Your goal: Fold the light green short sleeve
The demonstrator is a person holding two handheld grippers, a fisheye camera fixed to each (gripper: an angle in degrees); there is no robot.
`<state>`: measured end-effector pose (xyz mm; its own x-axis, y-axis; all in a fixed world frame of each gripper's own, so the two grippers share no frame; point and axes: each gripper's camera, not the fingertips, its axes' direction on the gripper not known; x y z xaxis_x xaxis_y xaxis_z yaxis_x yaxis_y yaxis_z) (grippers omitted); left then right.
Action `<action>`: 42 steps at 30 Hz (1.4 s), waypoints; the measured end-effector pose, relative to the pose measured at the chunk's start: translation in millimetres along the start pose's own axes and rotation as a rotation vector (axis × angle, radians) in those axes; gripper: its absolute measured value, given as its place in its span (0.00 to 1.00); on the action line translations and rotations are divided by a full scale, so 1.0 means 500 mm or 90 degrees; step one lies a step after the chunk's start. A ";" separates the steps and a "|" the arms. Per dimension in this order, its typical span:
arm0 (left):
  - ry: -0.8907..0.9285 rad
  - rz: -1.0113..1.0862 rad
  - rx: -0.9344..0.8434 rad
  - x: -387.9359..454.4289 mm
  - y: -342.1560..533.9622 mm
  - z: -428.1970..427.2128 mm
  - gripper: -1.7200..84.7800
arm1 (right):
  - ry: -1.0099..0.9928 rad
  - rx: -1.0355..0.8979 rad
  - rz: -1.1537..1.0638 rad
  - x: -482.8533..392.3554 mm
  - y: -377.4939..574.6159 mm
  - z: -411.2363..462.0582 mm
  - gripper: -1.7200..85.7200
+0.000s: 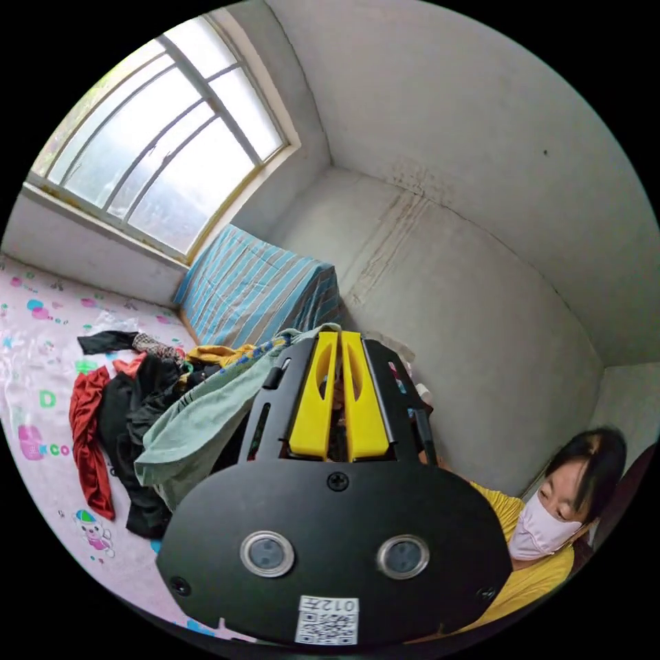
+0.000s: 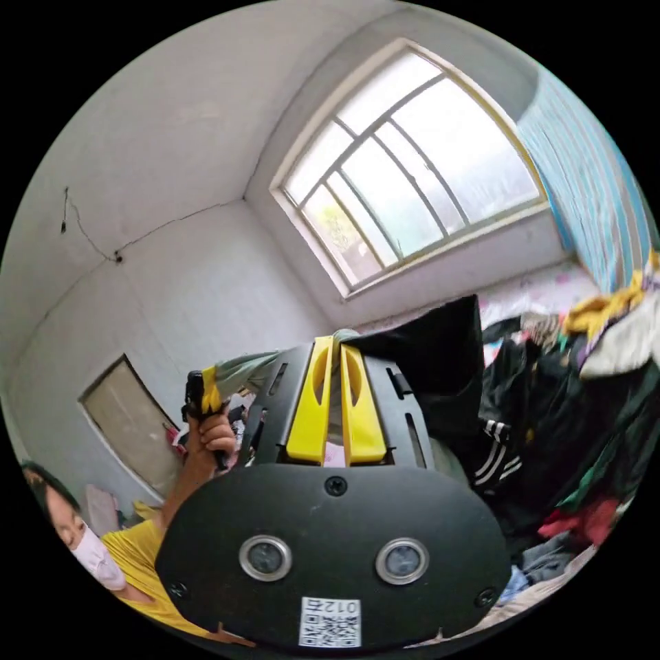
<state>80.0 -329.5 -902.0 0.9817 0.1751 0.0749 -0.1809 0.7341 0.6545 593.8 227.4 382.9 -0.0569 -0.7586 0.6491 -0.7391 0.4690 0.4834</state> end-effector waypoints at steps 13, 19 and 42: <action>-0.049 -0.251 -0.175 -0.202 0.397 -0.021 0.02 | -0.219 -0.115 0.491 0.289 0.352 0.036 0.03; -0.095 -0.404 -0.187 -0.252 0.825 -0.217 0.02 | -0.297 -0.117 0.752 0.318 0.718 0.058 0.02; -0.093 -0.321 -0.068 0.103 1.019 -0.567 0.03 | -0.065 -0.413 0.700 0.493 0.745 0.308 0.07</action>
<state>21.5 239.8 -778.1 0.9451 -0.3038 -0.1204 0.3177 0.7673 0.5570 201.0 145.5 632.8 -0.4993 0.1498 0.8534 0.1887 0.9801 -0.0616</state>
